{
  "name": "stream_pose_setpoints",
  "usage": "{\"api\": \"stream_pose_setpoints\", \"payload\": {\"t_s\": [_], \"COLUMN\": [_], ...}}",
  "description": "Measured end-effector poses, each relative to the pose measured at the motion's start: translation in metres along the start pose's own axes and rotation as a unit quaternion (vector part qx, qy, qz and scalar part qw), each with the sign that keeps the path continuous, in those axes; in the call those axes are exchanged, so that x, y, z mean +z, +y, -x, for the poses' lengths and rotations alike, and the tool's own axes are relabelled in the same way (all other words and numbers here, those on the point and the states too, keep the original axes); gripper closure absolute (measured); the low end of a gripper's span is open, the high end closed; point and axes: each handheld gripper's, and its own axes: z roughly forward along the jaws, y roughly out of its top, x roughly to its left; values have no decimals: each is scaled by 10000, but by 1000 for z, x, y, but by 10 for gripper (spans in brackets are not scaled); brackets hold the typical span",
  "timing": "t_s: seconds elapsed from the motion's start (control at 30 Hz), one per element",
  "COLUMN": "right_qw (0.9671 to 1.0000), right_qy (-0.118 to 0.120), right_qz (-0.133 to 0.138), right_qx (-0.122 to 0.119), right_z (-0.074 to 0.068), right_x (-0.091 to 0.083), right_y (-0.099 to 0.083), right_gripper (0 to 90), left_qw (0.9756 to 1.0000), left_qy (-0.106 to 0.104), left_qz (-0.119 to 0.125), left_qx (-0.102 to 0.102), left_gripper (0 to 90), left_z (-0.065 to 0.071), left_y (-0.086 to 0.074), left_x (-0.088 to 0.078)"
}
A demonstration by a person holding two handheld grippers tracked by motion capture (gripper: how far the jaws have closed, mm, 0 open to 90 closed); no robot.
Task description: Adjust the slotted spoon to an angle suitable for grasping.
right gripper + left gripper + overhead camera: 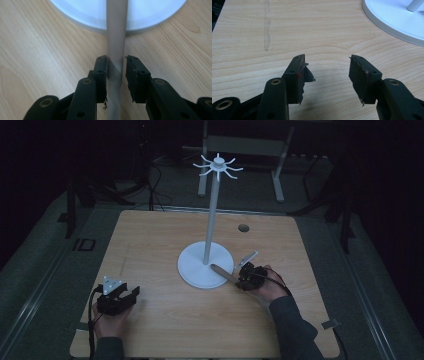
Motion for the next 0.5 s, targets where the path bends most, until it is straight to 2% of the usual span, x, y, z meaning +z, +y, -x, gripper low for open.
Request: {"api": "stream_pose_setpoints", "payload": {"t_s": [0.27, 0.3, 0.5], "right_qw": [9996, 9996, 9996], "right_qy": [16, 4, 13], "right_qz": [-267, -285, -275], "right_qx": [35, -17, 47], "right_z": [1, 1, 1], "right_x": [14, 15, 16], "right_y": [7, 7, 9], "right_gripper": [721, 724, 734], "left_qw": [10000, 10000, 10000], "left_qy": [0, 4, 7], "left_qz": [3, 1, -5], "left_qx": [-5, -4, 5], "left_gripper": [478, 478, 478], "left_z": [0, 0, 0], "left_y": [0, 0, 0], "left_x": [0, 0, 0]}}
